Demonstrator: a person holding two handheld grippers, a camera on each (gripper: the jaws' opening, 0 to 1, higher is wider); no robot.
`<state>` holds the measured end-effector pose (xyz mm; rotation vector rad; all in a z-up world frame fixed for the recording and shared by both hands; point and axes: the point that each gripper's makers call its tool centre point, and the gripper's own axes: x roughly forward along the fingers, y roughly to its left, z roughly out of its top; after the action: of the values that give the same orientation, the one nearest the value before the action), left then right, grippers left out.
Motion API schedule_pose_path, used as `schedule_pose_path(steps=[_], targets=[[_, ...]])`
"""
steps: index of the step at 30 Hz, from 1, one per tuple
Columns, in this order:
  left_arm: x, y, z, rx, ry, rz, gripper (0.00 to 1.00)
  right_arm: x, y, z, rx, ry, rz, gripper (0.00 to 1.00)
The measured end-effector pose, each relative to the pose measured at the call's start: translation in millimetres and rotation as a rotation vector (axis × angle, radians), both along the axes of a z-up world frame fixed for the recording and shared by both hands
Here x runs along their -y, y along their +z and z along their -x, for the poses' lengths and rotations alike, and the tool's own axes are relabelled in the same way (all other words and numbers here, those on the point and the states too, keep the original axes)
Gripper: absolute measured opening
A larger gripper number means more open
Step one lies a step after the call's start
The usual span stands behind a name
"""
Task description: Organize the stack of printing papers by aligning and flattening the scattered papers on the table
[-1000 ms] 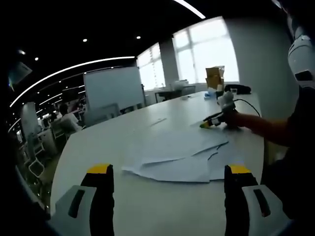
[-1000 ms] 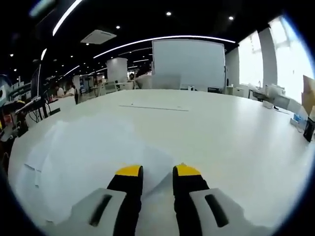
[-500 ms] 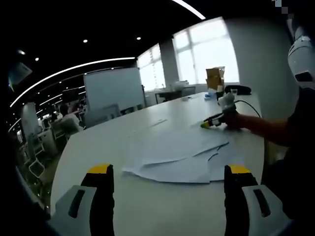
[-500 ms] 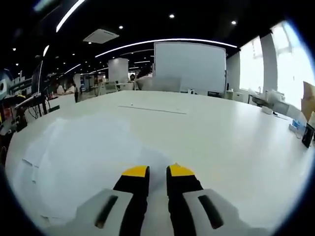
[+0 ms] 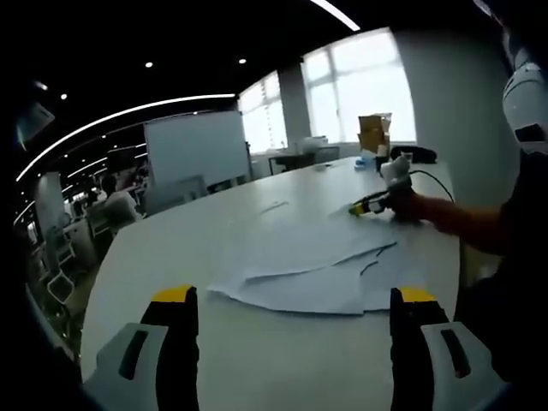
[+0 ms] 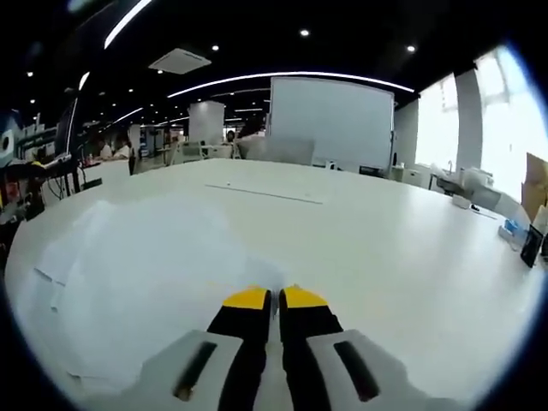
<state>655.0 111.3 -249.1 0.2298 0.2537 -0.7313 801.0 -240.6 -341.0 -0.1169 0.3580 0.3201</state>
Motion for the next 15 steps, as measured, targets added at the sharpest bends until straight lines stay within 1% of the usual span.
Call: schedule_pose_path(steps=[8, 15], targets=[[3.5, 2.9, -1.2, 0.006, -0.008, 0.008, 0.96, 3.9, 3.0, -1.6, 0.007, -0.002, -0.031, 0.00], [3.4, 3.7, -1.6, 0.007, -0.008, 0.008, 0.96, 7.2, 3.1, -3.2, 0.014, -0.006, -0.015, 0.00]])
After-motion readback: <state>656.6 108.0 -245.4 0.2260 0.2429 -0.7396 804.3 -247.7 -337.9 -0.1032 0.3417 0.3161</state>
